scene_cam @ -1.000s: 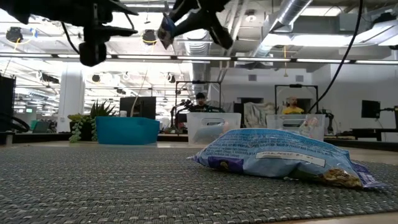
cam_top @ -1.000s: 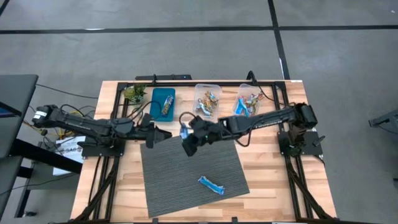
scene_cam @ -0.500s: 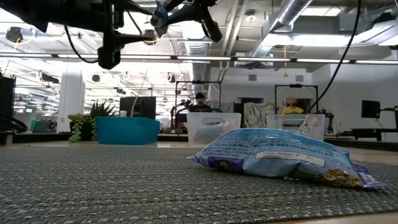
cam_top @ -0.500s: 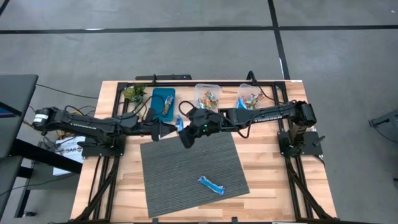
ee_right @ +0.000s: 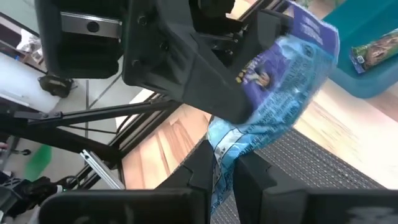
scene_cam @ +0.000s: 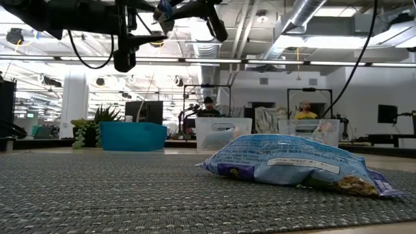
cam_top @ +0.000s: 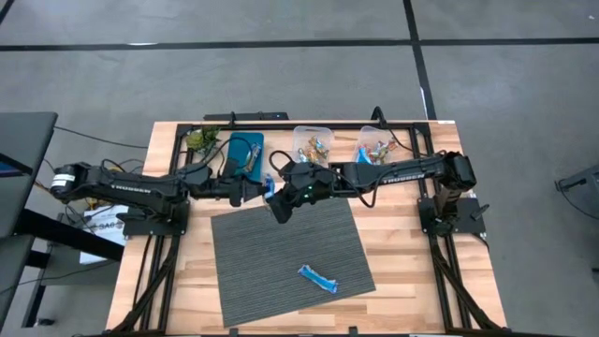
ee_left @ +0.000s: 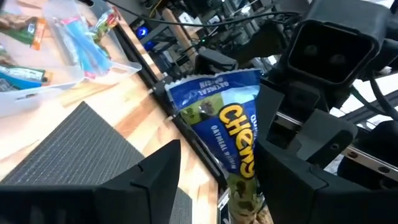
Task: Pick and place Granola Bars by type
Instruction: Put the blue granola bar into the blue bin
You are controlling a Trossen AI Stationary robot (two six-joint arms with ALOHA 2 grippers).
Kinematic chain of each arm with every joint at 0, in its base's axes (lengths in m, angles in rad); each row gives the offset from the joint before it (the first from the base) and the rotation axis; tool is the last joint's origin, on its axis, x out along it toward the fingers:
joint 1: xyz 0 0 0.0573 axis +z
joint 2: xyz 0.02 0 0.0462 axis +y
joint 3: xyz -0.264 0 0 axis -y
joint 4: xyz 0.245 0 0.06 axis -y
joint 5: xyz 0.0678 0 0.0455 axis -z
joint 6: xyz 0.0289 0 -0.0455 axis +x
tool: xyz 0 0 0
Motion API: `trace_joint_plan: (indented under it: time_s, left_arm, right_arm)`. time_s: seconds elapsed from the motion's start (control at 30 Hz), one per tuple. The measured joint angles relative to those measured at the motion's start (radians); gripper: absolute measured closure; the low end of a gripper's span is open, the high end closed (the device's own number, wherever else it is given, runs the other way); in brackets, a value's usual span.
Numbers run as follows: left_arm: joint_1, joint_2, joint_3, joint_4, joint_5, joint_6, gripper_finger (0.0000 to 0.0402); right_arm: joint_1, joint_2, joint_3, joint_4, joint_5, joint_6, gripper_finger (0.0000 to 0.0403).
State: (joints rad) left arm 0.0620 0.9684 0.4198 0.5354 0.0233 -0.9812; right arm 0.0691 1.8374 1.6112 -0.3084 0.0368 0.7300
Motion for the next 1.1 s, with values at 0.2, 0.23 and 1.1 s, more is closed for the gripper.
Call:
trace_joint_plan:
  time_s: [0.2, 0.23, 1.1]
  left_arm:
    - [-0.001, 0.014, 0.0, 0.021, 0.005, -0.005, 0.0245]
    - [-0.001, 0.014, 0.0, 0.021, 0.005, -0.005, 0.0256]
    - [0.216, 0.013, 0.0, -0.274, -0.432, 0.111, 0.0388]
  right_arm:
    - [-0.006, 0.0, 0.0, -0.002, -0.011, -0.005, 0.0369]
    - [-0.006, 0.0, 0.0, -0.002, -0.011, -0.005, 0.0366]
    - [0.043, 0.0, 0.0, -0.523, 0.081, 0.135, 0.0284]
